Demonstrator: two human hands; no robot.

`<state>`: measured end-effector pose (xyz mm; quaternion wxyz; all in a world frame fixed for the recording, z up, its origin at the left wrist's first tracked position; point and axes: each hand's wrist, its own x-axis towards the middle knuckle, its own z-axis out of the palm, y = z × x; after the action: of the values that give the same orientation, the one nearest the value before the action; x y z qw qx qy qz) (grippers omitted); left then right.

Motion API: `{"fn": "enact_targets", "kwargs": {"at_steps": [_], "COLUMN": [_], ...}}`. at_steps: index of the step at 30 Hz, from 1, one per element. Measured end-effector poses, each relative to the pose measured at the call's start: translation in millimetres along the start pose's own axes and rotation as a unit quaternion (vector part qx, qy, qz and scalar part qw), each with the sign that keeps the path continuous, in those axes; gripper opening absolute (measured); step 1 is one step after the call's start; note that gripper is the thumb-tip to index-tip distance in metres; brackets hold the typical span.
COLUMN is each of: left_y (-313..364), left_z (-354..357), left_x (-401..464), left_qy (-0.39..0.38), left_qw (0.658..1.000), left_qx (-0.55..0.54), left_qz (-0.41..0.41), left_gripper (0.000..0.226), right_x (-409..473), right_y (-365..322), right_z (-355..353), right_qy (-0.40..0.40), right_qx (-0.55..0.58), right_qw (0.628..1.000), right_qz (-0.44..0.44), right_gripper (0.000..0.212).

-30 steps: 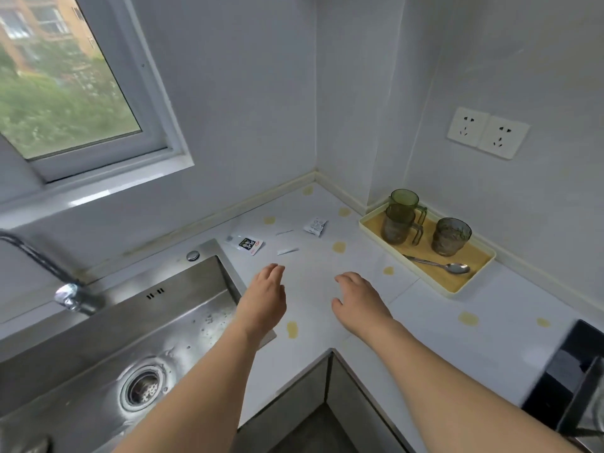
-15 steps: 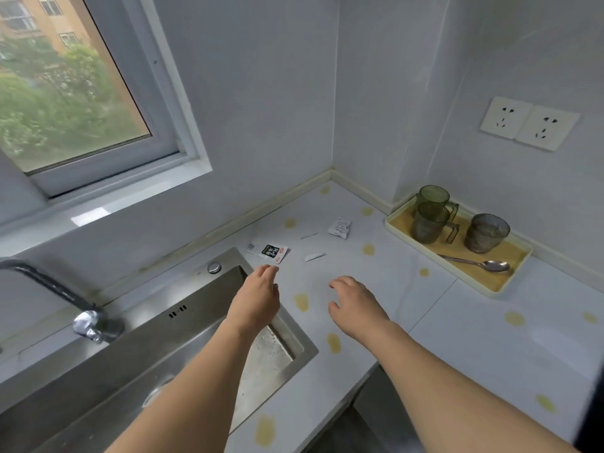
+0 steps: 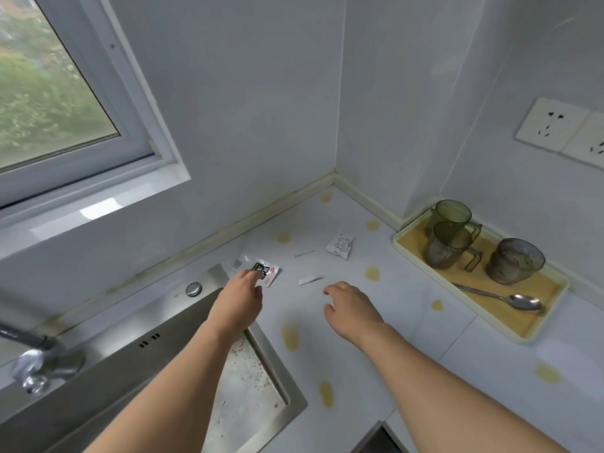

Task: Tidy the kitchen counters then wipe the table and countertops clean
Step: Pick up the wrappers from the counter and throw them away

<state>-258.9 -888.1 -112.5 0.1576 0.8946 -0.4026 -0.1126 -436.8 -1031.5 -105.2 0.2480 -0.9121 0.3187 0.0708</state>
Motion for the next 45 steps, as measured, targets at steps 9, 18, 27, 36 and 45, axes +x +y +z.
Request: {"fn": "enact_targets", "kwargs": {"at_steps": [9, 18, 27, 36, 45], "left_y": [5.9, 22.4, 24.5, 25.4, 22.8], "left_z": [18.6, 63.1, 97.0, 100.0, 72.9], "left_x": [73.9, 171.4, 211.8, 213.8, 177.3], "left_qy": [-0.031, -0.1, -0.145, -0.165, -0.063], "left_qw": [0.999, 0.995, 0.989, 0.986, 0.974], "left_qx": [-0.013, 0.002, 0.002, -0.011, -0.18], "left_qz": [-0.003, 0.017, 0.028, -0.033, -0.122], "left_gripper": [0.036, 0.041, 0.014, 0.01, 0.013], "right_x": [46.5, 100.7, 131.0, 138.2, 152.2], "right_y": [30.6, 56.8, 60.6, 56.4, 49.0], "right_z": [13.5, 30.1, 53.5, 59.7, 43.0], "right_qy": [-0.02, -0.015, 0.055, 0.068, 0.136], "right_qx": [0.018, 0.032, 0.046, 0.02, 0.072], "right_qw": [0.999, 0.998, 0.997, 0.997, 0.98], "right_qz": [0.02, 0.048, 0.025, 0.02, 0.123], "right_gripper": [0.041, 0.039, 0.031, 0.031, 0.029]}}
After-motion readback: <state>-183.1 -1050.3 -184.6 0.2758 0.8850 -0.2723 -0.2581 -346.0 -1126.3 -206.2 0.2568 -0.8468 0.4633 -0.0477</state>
